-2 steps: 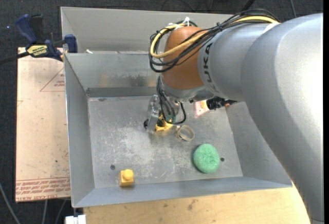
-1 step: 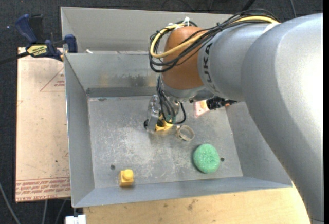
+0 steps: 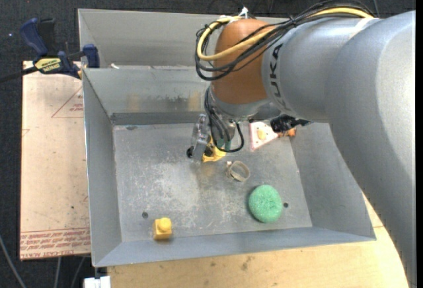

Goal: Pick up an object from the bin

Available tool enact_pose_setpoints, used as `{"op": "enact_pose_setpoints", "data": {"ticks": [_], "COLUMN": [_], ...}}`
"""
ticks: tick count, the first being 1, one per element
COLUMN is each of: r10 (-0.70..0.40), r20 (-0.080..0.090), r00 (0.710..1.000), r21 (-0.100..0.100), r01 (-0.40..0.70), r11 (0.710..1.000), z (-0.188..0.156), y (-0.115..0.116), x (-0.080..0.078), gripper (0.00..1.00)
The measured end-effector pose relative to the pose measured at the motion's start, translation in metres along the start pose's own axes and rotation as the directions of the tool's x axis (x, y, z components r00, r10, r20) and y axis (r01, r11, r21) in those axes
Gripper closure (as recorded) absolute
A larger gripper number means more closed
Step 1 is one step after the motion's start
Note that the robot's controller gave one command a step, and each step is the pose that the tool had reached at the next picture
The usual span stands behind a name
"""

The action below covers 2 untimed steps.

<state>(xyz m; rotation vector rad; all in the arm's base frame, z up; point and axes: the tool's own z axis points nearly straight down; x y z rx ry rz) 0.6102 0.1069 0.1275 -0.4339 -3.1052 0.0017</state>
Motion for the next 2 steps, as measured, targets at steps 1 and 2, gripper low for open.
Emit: {"op": "enact_pose_setpoints", "data": {"ticks": [1, 2], "r10": [-0.011, 0.003], "r20": [0.005, 0.006], "r00": [1.000, 1.000], "r21": [-0.003, -0.002], "r01": [0.011, -0.003], "r11": [1.000, 1.000], "z": [-0.062, -0.131], "y": [-0.004, 0.011], "x": [-0.003, 0.004], "gripper": [1.00, 1.00]}}
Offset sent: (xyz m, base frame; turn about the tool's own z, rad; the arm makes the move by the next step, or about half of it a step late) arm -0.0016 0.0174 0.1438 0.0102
